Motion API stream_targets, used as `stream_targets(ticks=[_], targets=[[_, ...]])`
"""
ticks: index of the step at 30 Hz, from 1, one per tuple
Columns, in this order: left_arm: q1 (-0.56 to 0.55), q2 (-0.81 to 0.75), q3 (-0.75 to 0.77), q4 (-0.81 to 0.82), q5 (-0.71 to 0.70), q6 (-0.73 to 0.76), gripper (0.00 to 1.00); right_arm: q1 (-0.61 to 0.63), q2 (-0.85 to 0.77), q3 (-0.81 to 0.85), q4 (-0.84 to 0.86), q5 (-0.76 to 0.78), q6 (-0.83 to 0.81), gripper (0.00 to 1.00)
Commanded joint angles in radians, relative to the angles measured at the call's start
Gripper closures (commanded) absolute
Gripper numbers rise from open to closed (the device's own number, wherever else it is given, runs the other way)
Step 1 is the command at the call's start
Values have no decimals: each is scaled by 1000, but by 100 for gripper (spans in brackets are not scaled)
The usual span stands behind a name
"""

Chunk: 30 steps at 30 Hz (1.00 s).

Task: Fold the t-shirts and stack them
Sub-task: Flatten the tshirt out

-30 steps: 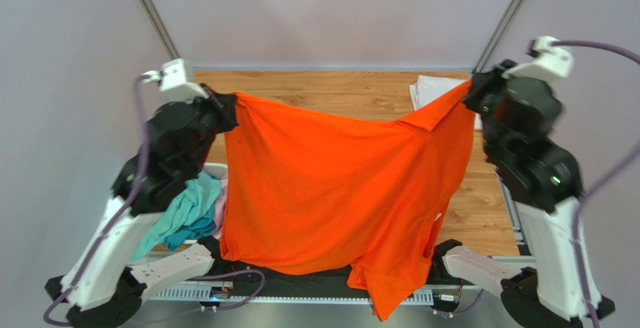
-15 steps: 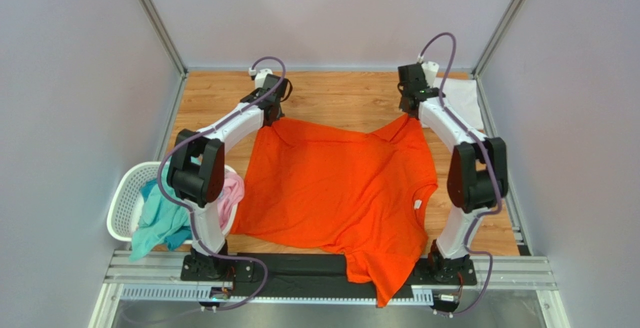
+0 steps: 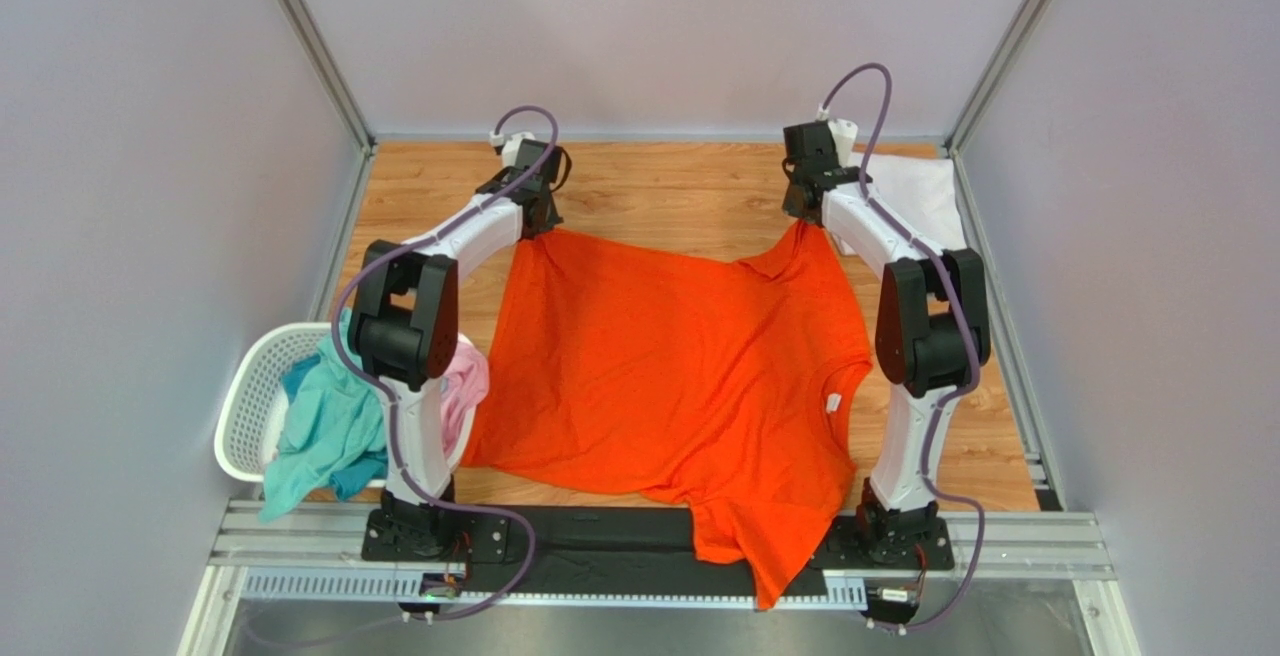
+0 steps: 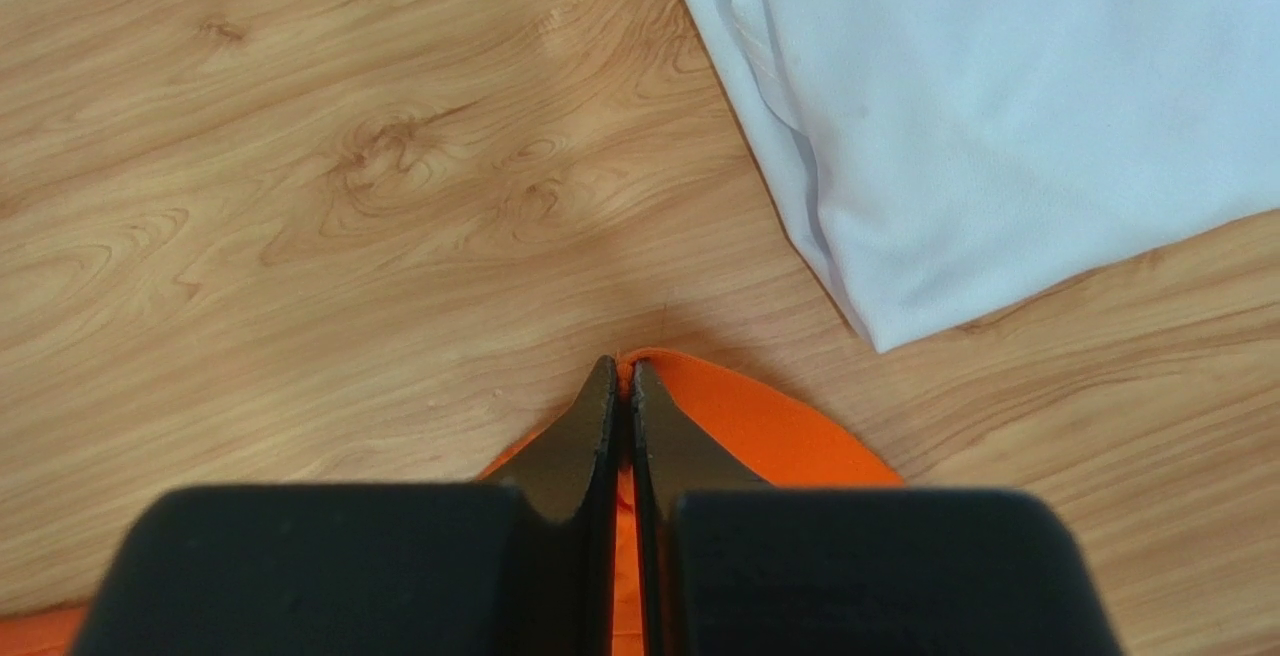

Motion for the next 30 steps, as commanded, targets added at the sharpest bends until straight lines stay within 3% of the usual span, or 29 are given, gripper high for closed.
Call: stream_targets(ticks=[1, 8, 14, 19, 25, 27, 29, 30], targets=[[0, -120, -37, 47, 19, -7, 100, 0, -121, -30, 34, -11, 12, 100], [0, -284, -137, 68, 45, 3, 100, 0, -306, -103, 13, -22, 9, 100], [0, -266, -121, 55, 11, 16, 100, -1, -316, -80, 11, -31, -23, 100], [5, -148, -33, 16, -55, 36, 100, -14, -181, 10, 10, -58, -43, 100], [55, 53, 162, -39, -112, 52, 97, -31, 135, 292, 13, -126, -75, 98], [78, 119, 258, -77, -99, 58, 89, -31, 262, 459, -28, -169, -95, 92], [86, 137, 302, -145, -90, 55, 48, -31, 321, 570, -96, -247, -96, 59], [88, 124, 301, -151, -92, 55, 1, -31, 345, 616, -139, -272, -96, 49]])
